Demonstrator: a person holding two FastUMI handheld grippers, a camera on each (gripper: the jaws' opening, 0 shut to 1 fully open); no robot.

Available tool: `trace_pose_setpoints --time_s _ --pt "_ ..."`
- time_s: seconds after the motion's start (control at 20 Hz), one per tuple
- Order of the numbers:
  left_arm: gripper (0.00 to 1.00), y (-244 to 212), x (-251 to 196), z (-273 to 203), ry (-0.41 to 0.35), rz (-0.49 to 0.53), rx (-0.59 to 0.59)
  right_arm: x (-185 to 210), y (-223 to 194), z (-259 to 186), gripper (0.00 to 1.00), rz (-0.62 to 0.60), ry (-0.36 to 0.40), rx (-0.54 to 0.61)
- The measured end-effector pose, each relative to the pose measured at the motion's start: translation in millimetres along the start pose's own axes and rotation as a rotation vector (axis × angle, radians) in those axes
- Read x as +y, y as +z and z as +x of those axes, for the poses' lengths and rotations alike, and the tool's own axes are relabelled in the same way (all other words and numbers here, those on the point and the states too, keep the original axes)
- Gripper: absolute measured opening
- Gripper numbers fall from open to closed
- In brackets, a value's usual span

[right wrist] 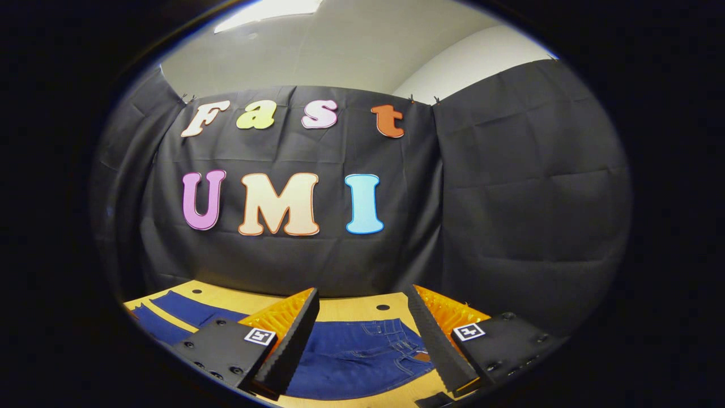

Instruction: Grasp the waist and the cuffs of the jeans and fold them to make the two legs overlap; first hold the waist and fold one-third of the jeans toward the cuffs, then hold the cuffs and fold the remaining one-third in the same direction to finish folding.

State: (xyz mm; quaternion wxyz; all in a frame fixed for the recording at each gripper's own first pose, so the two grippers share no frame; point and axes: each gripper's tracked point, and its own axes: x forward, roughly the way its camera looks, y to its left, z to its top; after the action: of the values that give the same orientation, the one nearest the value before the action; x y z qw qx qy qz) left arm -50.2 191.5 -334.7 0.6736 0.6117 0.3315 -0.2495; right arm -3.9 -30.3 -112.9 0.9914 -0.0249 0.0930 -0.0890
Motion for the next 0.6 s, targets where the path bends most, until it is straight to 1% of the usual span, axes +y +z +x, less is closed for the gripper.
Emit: trace_pose_setpoints --time_s 0.05,0.1,0.15,0.2,0.25,0.3,0.45,0.5,0.55,0.6 --pt "0.95 0.6 0.6 3.5 -0.005 0.013 0.003 -1.4 -2.3 2.7 0.99 -0.006 -0.001 0.001" --pt "0.92 -0.1 -0.9 8.6 -0.017 0.017 0.008 -4.3 -2.4 4.6 0.97 -0.014 -0.007 0.001" --pt "0.90 0.9 1.3 13.1 -0.021 0.027 0.006 -9.0 -2.4 6.7 0.98 -0.018 -0.016 -0.002" --pt "0.90 0.8 2.6 15.3 -0.024 0.035 0.007 -11.6 -2.4 8.3 0.98 -0.018 -0.021 0.000" --pt "0.87 1.2 4.6 21.3 -0.027 0.043 0.009 -13.5 -5.5 10.0 0.95 -0.015 -0.024 0.003" --pt "0.87 2.9 7.9 25.3 -0.023 0.054 0.007 -15.6 -8.1 12.1 0.97 -0.015 -0.027 0.009" --pt "0.87 3.9 16.3 35.4 -0.021 0.071 0.005 -24.2 -16.8 16.4 0.97 -0.020 -0.038 0.027" --pt "0.87 3.7 11.4 39.5 -0.052 0.068 0.011 -25.8 -18.3 18.2 0.95 -0.020 -0.040 0.031" --pt "0.84 2.3 2.3 44.7 -0.092 0.069 0.027 -27.2 -20.8 19.8 0.95 -0.021 -0.040 0.035" --pt "0.61 -1.2 -1.6 44.6 -0.111 0.080 0.054 -28.2 -21.9 22.0 0.95 -0.025 -0.040 0.040"
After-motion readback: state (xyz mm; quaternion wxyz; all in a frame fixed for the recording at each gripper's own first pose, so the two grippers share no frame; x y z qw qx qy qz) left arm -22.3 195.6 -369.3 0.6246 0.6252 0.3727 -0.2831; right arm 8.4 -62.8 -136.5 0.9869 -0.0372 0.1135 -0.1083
